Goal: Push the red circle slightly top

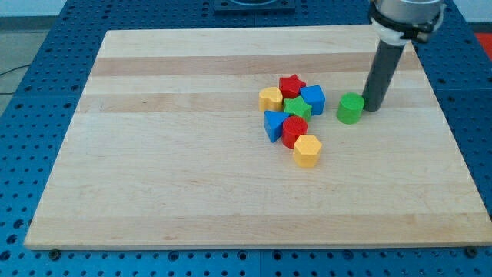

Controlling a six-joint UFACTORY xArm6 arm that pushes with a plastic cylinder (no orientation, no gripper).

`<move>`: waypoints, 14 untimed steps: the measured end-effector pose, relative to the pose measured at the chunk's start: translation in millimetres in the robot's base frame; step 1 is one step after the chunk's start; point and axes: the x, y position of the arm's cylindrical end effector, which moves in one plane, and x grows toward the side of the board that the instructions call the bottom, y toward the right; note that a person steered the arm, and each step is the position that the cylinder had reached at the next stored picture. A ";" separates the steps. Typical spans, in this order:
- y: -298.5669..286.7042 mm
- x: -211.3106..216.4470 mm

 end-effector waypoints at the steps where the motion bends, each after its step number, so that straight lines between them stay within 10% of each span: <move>1: -48.6 16.8; 4: -62.5 168.8; 14: -169.5 100.7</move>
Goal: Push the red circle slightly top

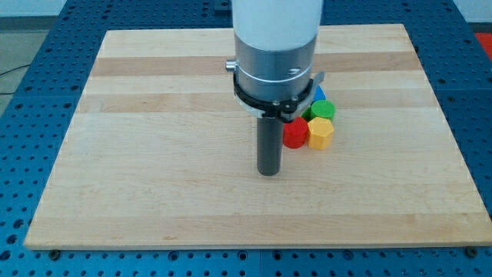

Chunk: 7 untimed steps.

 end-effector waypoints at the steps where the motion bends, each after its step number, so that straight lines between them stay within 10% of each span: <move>1: 7.1 -24.9; 7: 51.3 -22.6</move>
